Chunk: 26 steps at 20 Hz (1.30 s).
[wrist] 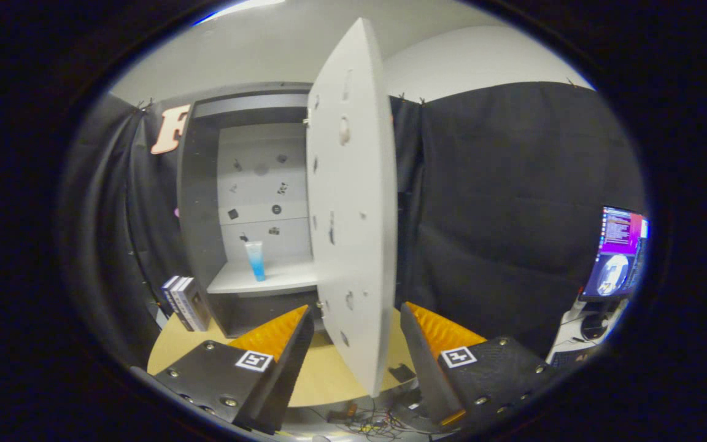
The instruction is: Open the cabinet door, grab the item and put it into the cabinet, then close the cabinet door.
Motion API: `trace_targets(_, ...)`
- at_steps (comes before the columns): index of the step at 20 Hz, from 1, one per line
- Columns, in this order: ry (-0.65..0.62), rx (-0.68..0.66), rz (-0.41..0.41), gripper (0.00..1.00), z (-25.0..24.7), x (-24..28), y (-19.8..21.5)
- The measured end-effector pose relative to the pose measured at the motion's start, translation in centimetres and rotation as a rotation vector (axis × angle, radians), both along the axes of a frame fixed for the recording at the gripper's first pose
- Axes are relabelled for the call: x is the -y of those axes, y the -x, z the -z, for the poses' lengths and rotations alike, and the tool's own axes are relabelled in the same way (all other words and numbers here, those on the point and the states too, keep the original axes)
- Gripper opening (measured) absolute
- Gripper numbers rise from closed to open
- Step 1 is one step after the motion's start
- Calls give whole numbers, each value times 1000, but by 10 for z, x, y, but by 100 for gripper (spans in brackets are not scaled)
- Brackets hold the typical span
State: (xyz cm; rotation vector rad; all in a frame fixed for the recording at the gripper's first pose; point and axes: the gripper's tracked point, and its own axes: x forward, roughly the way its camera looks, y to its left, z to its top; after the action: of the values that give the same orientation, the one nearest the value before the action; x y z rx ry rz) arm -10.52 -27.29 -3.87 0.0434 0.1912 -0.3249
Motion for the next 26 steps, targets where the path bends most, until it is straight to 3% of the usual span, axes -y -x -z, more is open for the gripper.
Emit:
trace_targets(3, -22, -9, 64, 85, 8, 42, -1)
trace_targets(6, -35, -10, 74, 89, 17, 64, -16)
trace_targets(14, -19, 21, 32, 87, 8, 45, -32)
trace_targets(26, -43, 90, -335, 88, 12, -84, -54)
